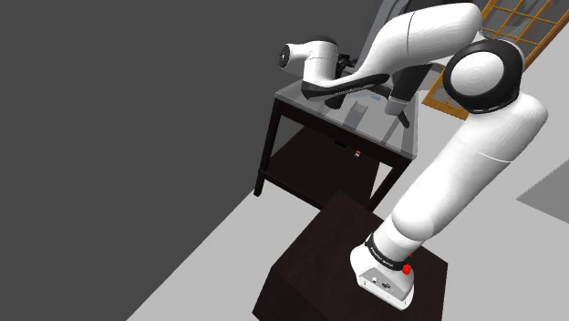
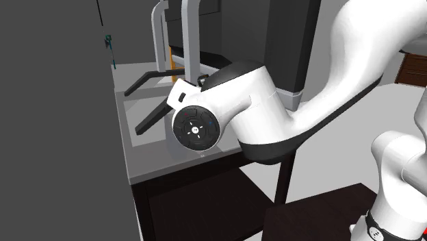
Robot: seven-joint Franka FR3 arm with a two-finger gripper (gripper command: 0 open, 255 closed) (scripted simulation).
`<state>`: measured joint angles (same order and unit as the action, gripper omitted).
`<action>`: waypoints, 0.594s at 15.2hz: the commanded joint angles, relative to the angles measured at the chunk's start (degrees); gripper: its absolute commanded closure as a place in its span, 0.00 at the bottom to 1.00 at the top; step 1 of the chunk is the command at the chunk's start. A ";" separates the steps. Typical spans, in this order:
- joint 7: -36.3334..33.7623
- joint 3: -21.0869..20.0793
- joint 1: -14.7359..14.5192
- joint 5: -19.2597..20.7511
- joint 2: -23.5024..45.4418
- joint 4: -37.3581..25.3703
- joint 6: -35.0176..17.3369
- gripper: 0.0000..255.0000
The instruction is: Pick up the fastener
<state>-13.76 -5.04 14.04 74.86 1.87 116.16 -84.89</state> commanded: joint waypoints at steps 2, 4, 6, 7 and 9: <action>-1.51 0.61 0.39 4.73 3.43 -1.98 1.26 0.00; -2.69 0.63 0.40 4.65 4.07 -1.43 1.04 0.00; -3.86 0.64 0.41 4.59 4.75 -0.91 0.82 0.00; -4.45 0.65 0.42 4.56 5.10 -0.67 0.71 0.00; -5.37 0.66 0.43 4.51 5.66 -0.30 0.54 0.00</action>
<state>-18.71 -4.38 14.48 79.40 7.31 115.69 -84.28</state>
